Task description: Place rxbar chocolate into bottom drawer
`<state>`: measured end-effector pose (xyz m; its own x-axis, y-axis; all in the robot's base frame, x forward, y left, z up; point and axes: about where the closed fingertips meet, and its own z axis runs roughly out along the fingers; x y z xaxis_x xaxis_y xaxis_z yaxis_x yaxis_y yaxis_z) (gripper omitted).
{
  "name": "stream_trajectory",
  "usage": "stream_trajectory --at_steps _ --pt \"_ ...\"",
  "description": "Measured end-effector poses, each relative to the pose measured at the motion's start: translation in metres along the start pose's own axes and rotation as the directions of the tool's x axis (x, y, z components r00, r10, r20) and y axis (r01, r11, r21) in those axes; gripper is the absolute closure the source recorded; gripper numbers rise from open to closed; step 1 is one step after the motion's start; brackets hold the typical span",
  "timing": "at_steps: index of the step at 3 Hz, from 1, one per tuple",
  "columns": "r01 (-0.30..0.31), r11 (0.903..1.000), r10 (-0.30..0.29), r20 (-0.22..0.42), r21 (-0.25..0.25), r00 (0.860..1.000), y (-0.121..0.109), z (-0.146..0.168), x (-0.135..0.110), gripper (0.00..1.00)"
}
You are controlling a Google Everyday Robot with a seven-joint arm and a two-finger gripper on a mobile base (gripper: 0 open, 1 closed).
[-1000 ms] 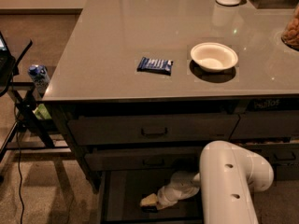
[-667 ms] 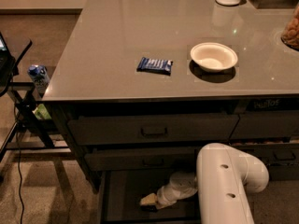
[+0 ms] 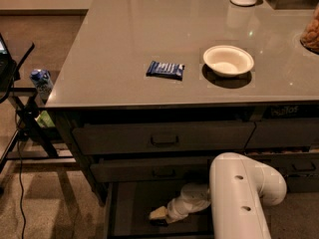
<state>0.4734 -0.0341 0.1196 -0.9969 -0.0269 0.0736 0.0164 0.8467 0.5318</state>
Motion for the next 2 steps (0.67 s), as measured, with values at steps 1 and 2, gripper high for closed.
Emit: stream_trajectory --at_steps 1,2 --pt "0.000 1.0000 0.000 0.000 0.000 1.000 0.0000 0.0000 0.0000 0.36" --pt "0.000 1.0000 0.000 0.000 0.000 1.000 0.0000 0.0000 0.0000 0.12"
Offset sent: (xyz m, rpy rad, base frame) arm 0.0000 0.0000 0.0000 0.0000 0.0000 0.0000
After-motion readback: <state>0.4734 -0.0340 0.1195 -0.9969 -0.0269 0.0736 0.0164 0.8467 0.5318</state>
